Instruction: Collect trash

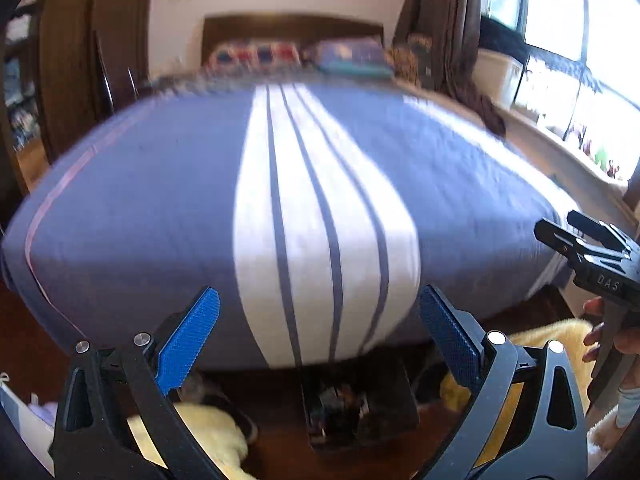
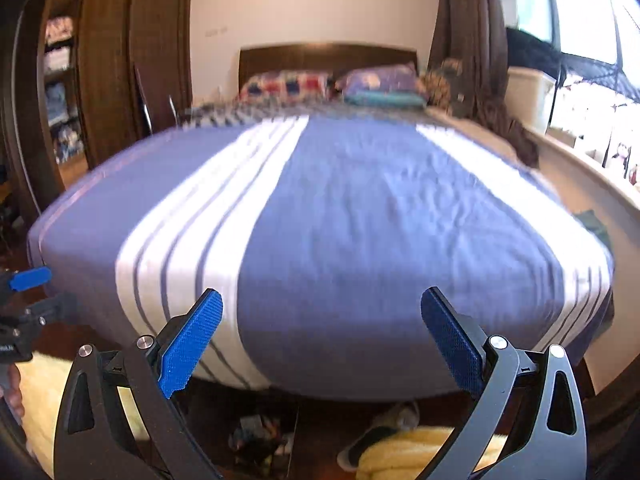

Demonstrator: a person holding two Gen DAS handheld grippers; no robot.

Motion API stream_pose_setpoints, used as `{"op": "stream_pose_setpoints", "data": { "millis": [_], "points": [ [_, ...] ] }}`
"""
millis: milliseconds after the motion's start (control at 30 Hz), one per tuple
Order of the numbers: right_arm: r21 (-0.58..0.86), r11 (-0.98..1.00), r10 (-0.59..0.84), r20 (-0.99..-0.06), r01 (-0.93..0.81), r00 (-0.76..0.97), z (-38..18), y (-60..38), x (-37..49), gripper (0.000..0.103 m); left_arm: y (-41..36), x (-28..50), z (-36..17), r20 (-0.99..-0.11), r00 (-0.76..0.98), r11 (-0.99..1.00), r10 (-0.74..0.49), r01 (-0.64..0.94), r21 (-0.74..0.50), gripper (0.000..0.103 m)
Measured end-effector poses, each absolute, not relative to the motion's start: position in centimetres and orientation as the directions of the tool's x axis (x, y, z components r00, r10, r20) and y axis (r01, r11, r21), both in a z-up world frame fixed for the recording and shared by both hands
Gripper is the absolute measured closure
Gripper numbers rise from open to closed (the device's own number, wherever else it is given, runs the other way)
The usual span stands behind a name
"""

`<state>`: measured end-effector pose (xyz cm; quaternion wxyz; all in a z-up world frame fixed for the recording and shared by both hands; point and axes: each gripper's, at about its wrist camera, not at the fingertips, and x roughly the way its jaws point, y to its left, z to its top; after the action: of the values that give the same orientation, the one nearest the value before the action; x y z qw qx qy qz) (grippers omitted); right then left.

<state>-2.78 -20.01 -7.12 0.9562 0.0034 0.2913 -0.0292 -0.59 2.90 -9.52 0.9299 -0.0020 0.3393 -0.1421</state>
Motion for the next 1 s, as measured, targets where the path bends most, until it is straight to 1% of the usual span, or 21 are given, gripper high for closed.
{"op": "stream_pose_setpoints", "data": {
  "millis": [233,433,533,767,1000],
  "points": [
    [-0.011,0.997,-0.075,-0.409,0.077,0.909,-1.2,-20.4,-3.9,0.003,2.9,-1.5,-2.8,-0.469,0.843,0.961,-0.265,0.268,-0.061,0.008],
    [-0.002,0.994,-0.106,-0.328,0.111,0.939,1.6,-21.0,-4.6,0.003,2.6,-2.5,0.2,-0.386,0.891,0.969,-0.237,0.246,-0.026,0.008],
    [-0.007,0.992,-0.124,-0.301,0.128,0.945,2.8,-21.0,-5.2,0.003,2.4,-3.0,1.3,-0.358,0.906,0.972,-0.226,0.233,-0.023,0.008],
    [-0.023,0.985,-0.17,-0.276,0.17,0.946,3.8,-20.2,-6.6,0.003,2.1,-3.3,1.8,-0.348,0.914,0.977,-0.206,0.212,-0.021,0.008],
    [-0.022,0.986,-0.165,-0.278,0.166,0.946,3.8,-19.7,-7.1,0.003,2.2,-4.0,1.8,-0.342,0.915,0.975,-0.215,0.218,-0.029,0.008]
  ]
}}
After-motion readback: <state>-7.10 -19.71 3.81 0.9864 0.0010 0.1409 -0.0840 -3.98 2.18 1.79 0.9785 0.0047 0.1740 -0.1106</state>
